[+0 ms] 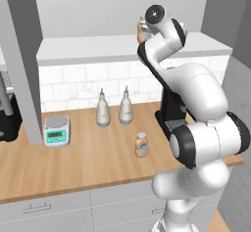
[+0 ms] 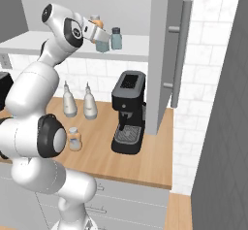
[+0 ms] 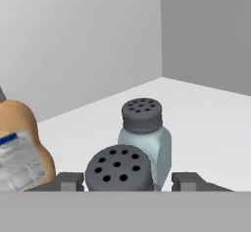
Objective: Put the shaker and condiment bottle from the counter next to their counterparts in the cabinet.
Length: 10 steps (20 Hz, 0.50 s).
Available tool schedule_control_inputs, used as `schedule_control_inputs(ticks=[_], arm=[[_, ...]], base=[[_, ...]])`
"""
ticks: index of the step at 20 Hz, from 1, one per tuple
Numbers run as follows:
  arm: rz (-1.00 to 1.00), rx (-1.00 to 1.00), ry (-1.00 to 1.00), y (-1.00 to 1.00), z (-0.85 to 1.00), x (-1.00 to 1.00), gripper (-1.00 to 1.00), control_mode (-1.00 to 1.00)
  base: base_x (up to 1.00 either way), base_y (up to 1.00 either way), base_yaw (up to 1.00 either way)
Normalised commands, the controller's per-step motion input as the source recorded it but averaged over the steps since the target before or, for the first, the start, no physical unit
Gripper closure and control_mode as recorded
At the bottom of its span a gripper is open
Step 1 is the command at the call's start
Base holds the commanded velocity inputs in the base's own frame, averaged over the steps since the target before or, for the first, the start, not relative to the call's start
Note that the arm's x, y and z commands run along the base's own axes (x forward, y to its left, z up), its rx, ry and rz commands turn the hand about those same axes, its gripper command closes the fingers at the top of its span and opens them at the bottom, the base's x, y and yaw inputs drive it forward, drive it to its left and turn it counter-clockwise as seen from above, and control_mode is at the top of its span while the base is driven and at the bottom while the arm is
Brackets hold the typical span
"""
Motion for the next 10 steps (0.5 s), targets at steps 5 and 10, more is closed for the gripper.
schedule_control_inputs(ticks=[5, 10], arm=[[0.01, 0.00, 0.00, 0.00, 0.00, 0.00, -1.00, -1.00], [0.02, 0.00, 0.00, 0.00, 0.00, -0.01, -1.00, -1.00]], base=[[0.00, 0.00, 0.00], [0.00, 0.00, 0.00]])
